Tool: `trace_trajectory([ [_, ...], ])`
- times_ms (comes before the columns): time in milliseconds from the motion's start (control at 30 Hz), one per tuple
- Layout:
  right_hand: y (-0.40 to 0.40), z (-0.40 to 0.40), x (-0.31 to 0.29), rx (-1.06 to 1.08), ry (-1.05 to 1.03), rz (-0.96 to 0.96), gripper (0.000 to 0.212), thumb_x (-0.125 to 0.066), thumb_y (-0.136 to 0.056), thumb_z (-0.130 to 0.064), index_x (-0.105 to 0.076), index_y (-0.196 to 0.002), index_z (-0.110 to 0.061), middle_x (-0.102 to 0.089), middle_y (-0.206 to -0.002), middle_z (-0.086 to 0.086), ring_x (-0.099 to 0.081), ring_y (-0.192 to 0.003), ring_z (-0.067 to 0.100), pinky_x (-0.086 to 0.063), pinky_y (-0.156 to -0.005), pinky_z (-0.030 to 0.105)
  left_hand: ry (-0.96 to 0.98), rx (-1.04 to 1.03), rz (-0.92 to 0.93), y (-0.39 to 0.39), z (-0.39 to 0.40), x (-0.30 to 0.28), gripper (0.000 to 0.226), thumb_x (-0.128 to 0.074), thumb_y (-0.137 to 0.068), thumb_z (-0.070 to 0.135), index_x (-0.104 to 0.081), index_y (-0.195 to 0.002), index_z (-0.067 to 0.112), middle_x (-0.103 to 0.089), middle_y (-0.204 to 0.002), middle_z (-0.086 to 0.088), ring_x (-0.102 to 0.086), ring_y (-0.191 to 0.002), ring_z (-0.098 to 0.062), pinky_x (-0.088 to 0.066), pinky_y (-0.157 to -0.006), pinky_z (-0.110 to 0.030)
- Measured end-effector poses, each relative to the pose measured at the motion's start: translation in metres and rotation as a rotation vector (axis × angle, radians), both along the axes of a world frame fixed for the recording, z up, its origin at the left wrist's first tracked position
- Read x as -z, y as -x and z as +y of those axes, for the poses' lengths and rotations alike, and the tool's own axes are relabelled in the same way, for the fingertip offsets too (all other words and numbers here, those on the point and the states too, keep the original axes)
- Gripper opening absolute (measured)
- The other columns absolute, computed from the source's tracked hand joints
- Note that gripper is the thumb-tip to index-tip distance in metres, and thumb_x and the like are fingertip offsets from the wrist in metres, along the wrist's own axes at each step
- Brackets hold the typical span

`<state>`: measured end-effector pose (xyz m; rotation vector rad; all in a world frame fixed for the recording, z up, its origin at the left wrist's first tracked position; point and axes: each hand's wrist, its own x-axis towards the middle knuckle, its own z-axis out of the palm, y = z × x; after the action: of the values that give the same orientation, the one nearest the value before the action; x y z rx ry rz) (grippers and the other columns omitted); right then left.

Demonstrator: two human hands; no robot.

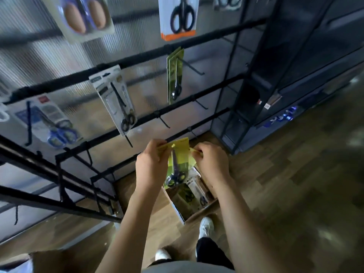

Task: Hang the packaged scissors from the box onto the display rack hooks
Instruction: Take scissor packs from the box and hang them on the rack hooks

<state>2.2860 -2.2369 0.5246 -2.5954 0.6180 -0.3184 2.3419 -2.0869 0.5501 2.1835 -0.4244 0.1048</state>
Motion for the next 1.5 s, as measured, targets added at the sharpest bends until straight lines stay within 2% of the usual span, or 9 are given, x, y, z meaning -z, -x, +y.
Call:
trace_trajectory([
  [167,-0.001,-0.004,-0.039,0.032,0.016,-0.096,0.018,-0.06,-0.091,-0.028,-0.068,-0.099,-0.014,-0.069,-0.096,0.004,-0.063,-0.089,0.025,-0.039,-0.063,0.027,0.038,0.022,-0.082,-0.009,0.0,-0.038,0.019,-0.071,-0.082,0.017,-0.067,-0.1,0.011,-0.068,-0.084,0.001,-0.061,-0.073,-0.017,-0.039,-0.06,-0.02],
  [333,-0.015,-0.011,-0.066,0.011,0.041,-0.155,0.016,-0.061,-0.09,-0.027,-0.067,-0.092,-0.013,-0.068,-0.09,0.005,-0.062,-0.082,0.028,-0.035,-0.058,0.029,0.071,0.01,-0.129,-0.023,0.003,-0.063,0.013,-0.069,-0.084,0.018,-0.071,-0.094,0.01,-0.07,-0.075,-0.005,-0.064,-0.071,-0.024,-0.05,-0.063,-0.034],
  [467,-0.023,-0.014,-0.079,0.017,0.042,-0.191,0.013,-0.063,-0.089,-0.025,-0.064,-0.083,-0.013,-0.066,-0.082,0.003,-0.06,-0.075,0.026,-0.033,-0.056,0.028,0.095,-0.005,-0.158,-0.027,-0.001,-0.074,0.011,-0.064,-0.087,0.015,-0.071,-0.094,0.009,-0.069,-0.075,-0.007,-0.062,-0.069,-0.026,-0.043,-0.058,-0.028],
  [633,-0.027,-0.029,-0.085,0.012,-0.005,-0.281,0.019,-0.065,-0.089,-0.021,-0.07,-0.096,-0.005,-0.069,-0.09,0.008,-0.062,-0.08,0.025,-0.037,-0.06,0.028,0.058,0.024,-0.165,-0.032,-0.014,-0.074,0.012,-0.062,-0.088,0.013,-0.069,-0.096,0.007,-0.069,-0.078,-0.008,-0.059,-0.07,-0.022,-0.039,-0.06,-0.025],
  [767,-0.042,-0.057,-0.087,-0.001,-0.035,-0.309,0.024,-0.065,-0.089,-0.018,-0.069,-0.105,-0.002,-0.07,-0.096,0.011,-0.064,-0.085,0.024,-0.035,-0.065,0.02,0.024,0.003,-0.144,-0.041,-0.037,-0.072,0.013,-0.061,-0.089,0.017,-0.069,-0.097,0.009,-0.068,-0.078,-0.006,-0.052,-0.067,-0.017,-0.032,-0.059,-0.024],
  [1033,-0.096,-0.126,-0.085,-0.138,-0.06,-0.32,0.025,-0.064,-0.089,-0.021,-0.07,-0.104,-0.001,-0.071,-0.093,0.011,-0.065,-0.083,0.025,-0.033,-0.064,0.018,0.056,-0.103,-0.144,-0.077,-0.102,-0.079,0.008,-0.054,-0.092,0.008,-0.058,-0.09,0.001,-0.058,-0.076,-0.009,-0.048,-0.067,-0.022,-0.028,-0.057,-0.028],
  [1133,-0.111,-0.142,-0.089,-0.196,-0.073,-0.332,0.024,-0.065,-0.089,-0.021,-0.069,-0.1,0.0,-0.069,-0.088,0.011,-0.058,-0.072,0.019,-0.026,-0.056,0.015,0.065,-0.141,-0.159,-0.085,-0.116,-0.074,0.007,-0.053,-0.091,0.006,-0.057,-0.09,0.001,-0.059,-0.077,-0.01,-0.05,-0.068,-0.025,-0.03,-0.058,-0.028],
  [1233,-0.121,-0.151,-0.092,-0.309,-0.103,-0.334,0.017,-0.064,-0.089,-0.018,-0.069,-0.091,-0.002,-0.059,-0.071,0.004,-0.043,-0.056,0.003,-0.034,-0.053,0.011,0.056,-0.185,-0.14,-0.09,-0.124,-0.068,0.01,-0.053,-0.092,0.01,-0.057,-0.09,0.001,-0.058,-0.075,-0.011,-0.047,-0.063,-0.023,-0.034,-0.057,-0.029],
  [1500,-0.147,-0.165,-0.082,-0.45,-0.169,-0.244,0.013,-0.054,-0.094,-0.016,-0.063,-0.096,-0.007,-0.052,-0.077,-0.002,-0.043,-0.062,-0.002,-0.035,-0.055,0.007,0.022,-0.25,-0.108,-0.098,-0.132,-0.06,0.008,-0.053,-0.093,0.011,-0.056,-0.089,0.004,-0.053,-0.068,-0.001,-0.042,-0.055,-0.009,-0.031,-0.049,-0.021],
])
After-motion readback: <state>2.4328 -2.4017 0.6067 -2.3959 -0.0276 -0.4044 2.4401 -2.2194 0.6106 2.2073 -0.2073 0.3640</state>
